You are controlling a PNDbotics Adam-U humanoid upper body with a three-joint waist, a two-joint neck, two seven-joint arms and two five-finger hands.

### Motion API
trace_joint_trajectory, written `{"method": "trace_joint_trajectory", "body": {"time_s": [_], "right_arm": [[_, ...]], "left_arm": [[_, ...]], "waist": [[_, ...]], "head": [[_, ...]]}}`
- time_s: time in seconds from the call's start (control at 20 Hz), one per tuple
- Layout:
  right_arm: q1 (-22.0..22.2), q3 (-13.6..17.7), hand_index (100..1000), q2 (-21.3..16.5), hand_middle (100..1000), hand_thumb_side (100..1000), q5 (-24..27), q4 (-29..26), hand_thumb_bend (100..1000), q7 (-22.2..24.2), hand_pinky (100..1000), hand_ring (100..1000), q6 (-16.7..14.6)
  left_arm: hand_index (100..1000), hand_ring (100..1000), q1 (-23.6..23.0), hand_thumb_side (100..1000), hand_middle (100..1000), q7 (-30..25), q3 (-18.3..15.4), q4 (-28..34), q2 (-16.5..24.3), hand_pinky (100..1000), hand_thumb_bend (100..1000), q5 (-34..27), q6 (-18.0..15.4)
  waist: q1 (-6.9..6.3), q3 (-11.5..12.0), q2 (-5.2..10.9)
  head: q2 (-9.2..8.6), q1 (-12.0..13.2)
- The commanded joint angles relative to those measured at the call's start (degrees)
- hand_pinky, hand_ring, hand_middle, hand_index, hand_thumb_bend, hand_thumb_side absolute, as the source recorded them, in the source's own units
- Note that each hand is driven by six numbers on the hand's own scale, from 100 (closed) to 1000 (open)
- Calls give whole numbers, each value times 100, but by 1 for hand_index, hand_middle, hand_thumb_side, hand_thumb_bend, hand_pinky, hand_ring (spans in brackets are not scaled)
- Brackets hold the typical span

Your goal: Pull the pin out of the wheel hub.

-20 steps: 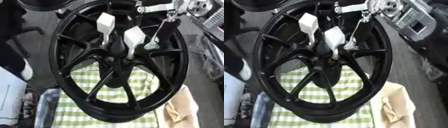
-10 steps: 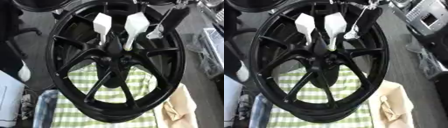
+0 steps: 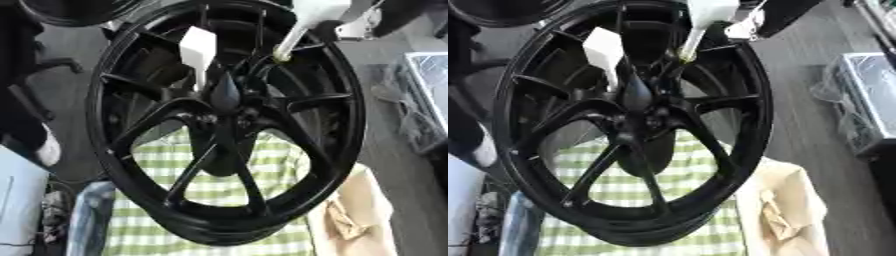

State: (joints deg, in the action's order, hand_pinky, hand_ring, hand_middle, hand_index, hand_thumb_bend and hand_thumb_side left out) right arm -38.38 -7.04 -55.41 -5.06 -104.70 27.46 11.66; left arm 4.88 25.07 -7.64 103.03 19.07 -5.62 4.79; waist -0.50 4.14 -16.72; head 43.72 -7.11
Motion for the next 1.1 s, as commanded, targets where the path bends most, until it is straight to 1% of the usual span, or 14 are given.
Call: {"method": "trace_joint_trajectory", "body": {"time_s": [0.05, 0.1, 0.15, 0.4, 0.5, 0.55, 0.6, 0.65, 0.7, 0.75, 0.85, 0.95, 1.0, 1.1], "right_arm": [[253, 568, 424, -342, 383, 100, -277, 189, 341, -308, 710, 590, 178], [404, 719, 442, -332, 403, 100, -369, 292, 271, -401, 715, 599, 260], [560, 875, 459, -302, 420, 100, -465, 395, 323, -497, 724, 607, 344], [1316, 1632, 550, -136, 506, 100, -930, 950, 314, -963, 734, 649, 699], [1608, 1924, 636, -54, 583, 100, -1110, 1063, 313, -1142, 756, 706, 823], [1759, 2074, 752, -12, 678, 100, -1203, 1094, 391, -1235, 785, 767, 875], [1907, 2227, 796, 36, 713, 100, -1297, 1113, 446, -1329, 804, 793, 913], [2037, 2386, 864, 90, 768, 341, -1395, 1117, 636, -1427, 823, 839, 931], [2137, 2550, 892, 149, 800, 412, -1495, 1127, 673, -1528, 836, 863, 964], [2206, 2713, 929, 201, 850, 607, -1596, 1140, 599, -1628, 853, 888, 1007], [2290, 3040, 956, 301, 866, 766, -1797, 1158, 530, -1829, 856, 895, 1166], [2359, 3292, 963, 386, 867, 832, -1957, 1109, 498, -2015, 853, 893, 1316], [2370, 3357, 961, 429, 863, 819, -1983, 1078, 493, -2108, 849, 889, 1390], [2348, 3396, 941, 497, 839, 668, -1914, 997, 517, -2296, 834, 865, 1514]], "left_arm": [[812, 822, -21, 859, 766, 66, -111, 79, 63, 825, 284, -11, -12], [812, 822, -31, 859, 766, 82, -126, 79, 60, 825, 284, -8, -13], [812, 822, -38, 859, 766, 96, -138, 78, 58, 825, 284, -5, -13], [811, 823, -42, 857, 766, 123, -161, 78, 79, 825, 283, 15, -12], [811, 823, -40, 857, 766, 122, -157, 78, 84, 825, 283, 17, -11], [811, 823, -38, 858, 766, 119, -152, 77, 84, 825, 283, 17, -10], [811, 823, -33, 857, 766, 114, -146, 76, 84, 825, 283, 16, -9], [811, 823, -26, 857, 767, 107, -138, 76, 83, 825, 283, 15, -9], [811, 823, -18, 857, 767, 100, -130, 76, 80, 825, 283, 14, -8], [812, 823, -12, 858, 767, 93, -124, 76, 77, 825, 283, 12, -8], [812, 824, -1, 857, 767, 80, -115, 77, 74, 825, 284, 14, -8], [812, 824, 9, 857, 768, 70, -107, 79, 73, 825, 284, 11, -9], [812, 824, 9, 857, 768, 68, -106, 78, 72, 825, 284, 9, -9], [811, 824, 9, 856, 768, 68, -107, 78, 69, 825, 285, 5, -10]], "waist": [[-17, -53, 108], [-22, -90, 111], [-25, -124, 113], [-36, -235, 134], [-37, -239, 143], [-37, -234, 146], [-36, -225, 147], [-35, -212, 149], [-35, -199, 151], [-36, -189, 154], [-38, -162, 157], [-38, -130, 155], [-38, -119, 156], [-37, -108, 159]], "head": [[-51, 120], [-51, 156], [-52, 189], [-69, 286], [-76, 284], [-78, 275], [-80, 260], [-82, 243], [-88, 227], [-96, 218], [-109, 188], [-110, 158], [-108, 150], [-105, 142]]}}
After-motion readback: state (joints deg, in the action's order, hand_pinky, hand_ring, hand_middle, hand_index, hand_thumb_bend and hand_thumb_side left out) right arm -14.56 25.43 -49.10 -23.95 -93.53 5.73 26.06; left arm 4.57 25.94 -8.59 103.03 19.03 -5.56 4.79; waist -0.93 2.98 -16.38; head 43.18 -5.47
